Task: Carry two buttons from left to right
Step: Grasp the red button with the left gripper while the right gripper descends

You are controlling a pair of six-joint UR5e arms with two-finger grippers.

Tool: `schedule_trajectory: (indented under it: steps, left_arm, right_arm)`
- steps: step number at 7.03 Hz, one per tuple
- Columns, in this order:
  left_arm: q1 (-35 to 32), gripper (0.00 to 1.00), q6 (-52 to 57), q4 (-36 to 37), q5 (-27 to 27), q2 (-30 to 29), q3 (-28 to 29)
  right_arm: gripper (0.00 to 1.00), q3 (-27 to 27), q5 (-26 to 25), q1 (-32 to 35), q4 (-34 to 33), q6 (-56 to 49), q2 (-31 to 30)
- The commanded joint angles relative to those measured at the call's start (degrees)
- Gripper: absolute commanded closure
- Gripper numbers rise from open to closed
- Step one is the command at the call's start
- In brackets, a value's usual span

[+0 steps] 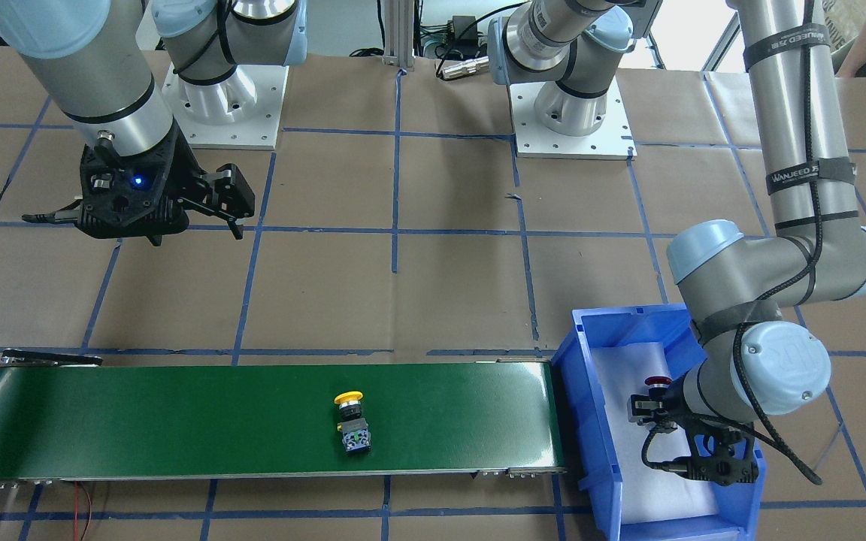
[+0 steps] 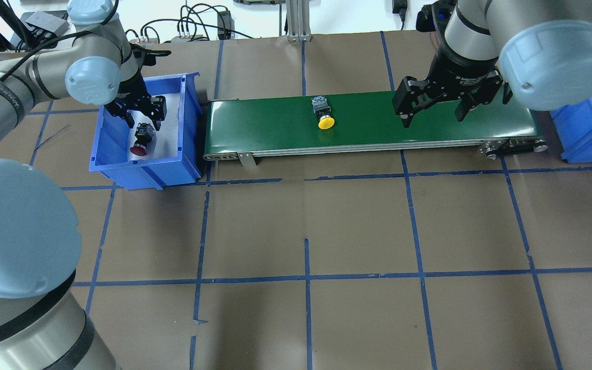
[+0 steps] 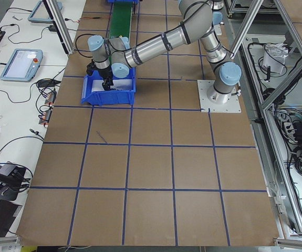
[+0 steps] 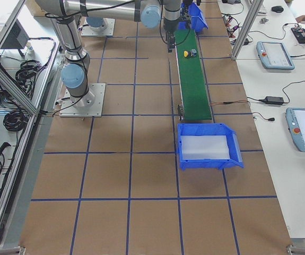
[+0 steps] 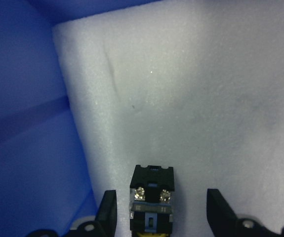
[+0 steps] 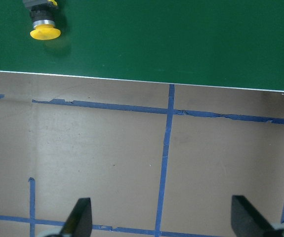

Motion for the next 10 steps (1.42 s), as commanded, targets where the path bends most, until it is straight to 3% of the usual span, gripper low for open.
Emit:
schedule_trajectory:
  steps: [1, 2, 4, 6, 8, 10]
  left_arm:
    - [0.02, 0.32, 0.02, 0.03, 0.08, -0.68, -0.15]
    - [0.02, 0.38, -0.24, 0.03, 0.08, -0.68, -0.24]
    - [0.02, 0.63, -3.13, -0.32, 0.08, -0.51, -0.24]
    - [0.02, 0.7, -3.93, -0.67, -0.01, 0.19, 0.2]
    - [0.02, 0.7, -4.02, -2.51, 0.08, 1.68, 1.25]
    - [-0.06, 0.7, -4.02, -6.2, -0.18, 6.76, 1.26]
  right_arm:
    - [0.0, -0.91, 1.04, 2.43, -4.73, 5.1, 3.83]
    - [0.0, -1.0, 1.13, 3.66, -7.38, 7.05, 6.03]
    - [0.0, -3.53, 1.13, 5.51, -11.18, 9.79, 10.95]
    - [0.0, -9.5, 1.66, 5.69, -11.36, 14.07, 16.66]
    - [0.0, -14.25, 1.66, 5.69, -13.2, 18.12, 22.11]
    - [0.0, -16.29, 1.05, 6.56, -16.88, 18.05, 26.6]
